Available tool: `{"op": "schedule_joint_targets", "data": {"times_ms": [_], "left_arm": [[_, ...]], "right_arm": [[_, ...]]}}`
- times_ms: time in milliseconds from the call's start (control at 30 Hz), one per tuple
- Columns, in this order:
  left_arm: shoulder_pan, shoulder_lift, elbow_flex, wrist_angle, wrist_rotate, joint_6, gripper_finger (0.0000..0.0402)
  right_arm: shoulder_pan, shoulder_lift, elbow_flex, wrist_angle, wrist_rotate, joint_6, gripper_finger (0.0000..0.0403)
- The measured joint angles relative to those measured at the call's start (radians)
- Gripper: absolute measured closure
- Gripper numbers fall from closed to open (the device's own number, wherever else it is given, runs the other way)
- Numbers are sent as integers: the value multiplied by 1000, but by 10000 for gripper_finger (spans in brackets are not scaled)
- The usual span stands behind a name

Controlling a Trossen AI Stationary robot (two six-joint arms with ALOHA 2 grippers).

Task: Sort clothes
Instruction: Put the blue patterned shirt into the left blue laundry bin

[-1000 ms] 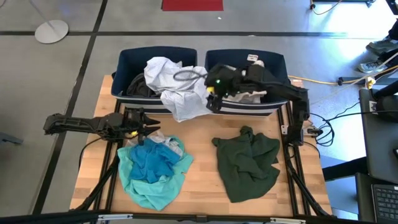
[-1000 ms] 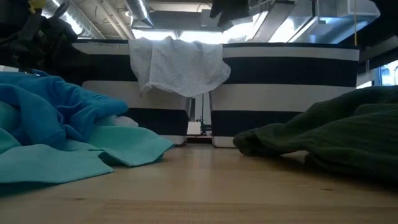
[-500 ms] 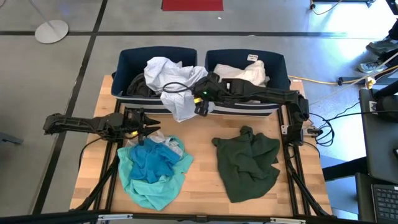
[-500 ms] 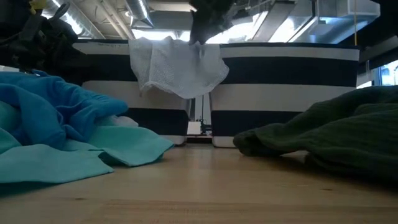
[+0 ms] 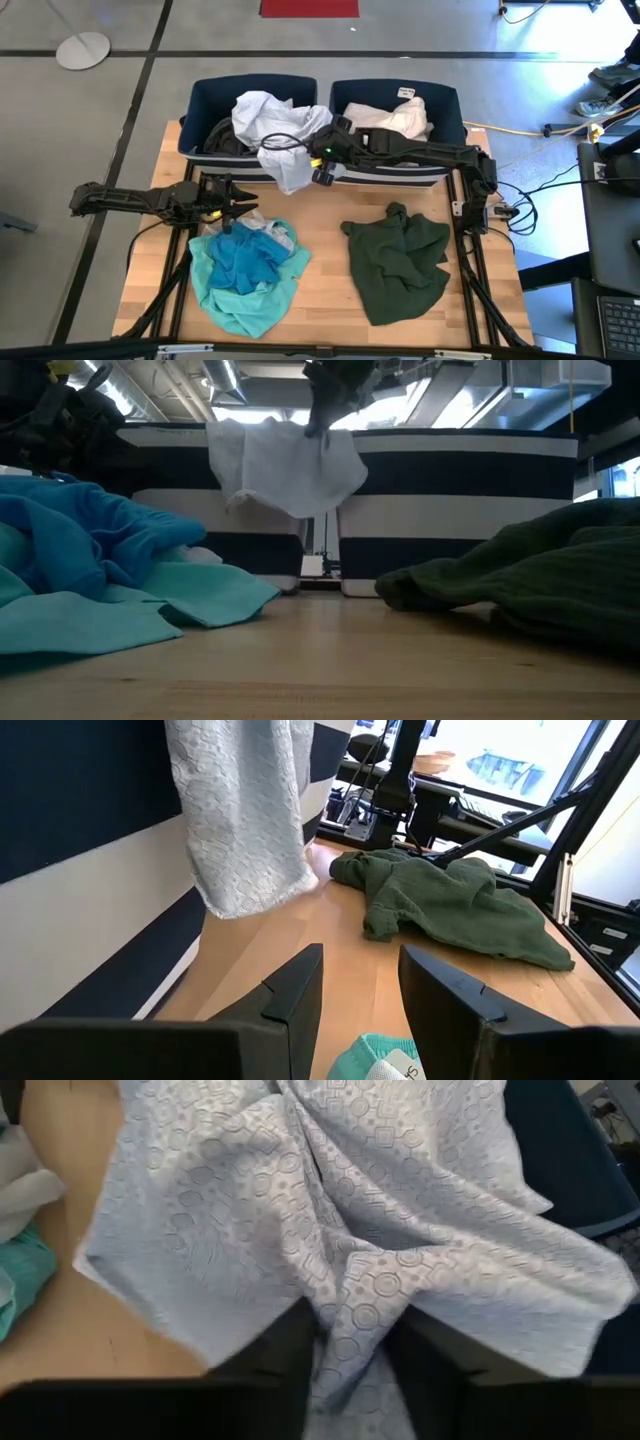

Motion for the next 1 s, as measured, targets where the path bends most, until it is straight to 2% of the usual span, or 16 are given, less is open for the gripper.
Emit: {"op": "schedule_joint_targets", "data": {"times_ms": [133,200,400,533,633,767,867,1000], "left_arm": [[0,0,0,0,0,0,276],[0,0,0,0,0,0,276],[0,0,0,0,0,5,276],[0,0,0,0,0,5,276],[0,0,0,0,0,5,276],[0,0,0,1,0,4,276],[0,0,0,1,0,3,276],[0,0,0,1,0,-10,276]], "right_arm": [[0,0,37,-14,25,-26,381],[0,0,79,-18,42,-41,393],[-2,-1,189,38,49,-65,375],[-10,-1,209,247,42,-122,392],[-35,17,210,442,-29,-148,397],[-87,77,210,670,-137,-155,380],[-121,139,209,813,-151,-154,366],[-163,220,209,894,-158,-145,365]]}}
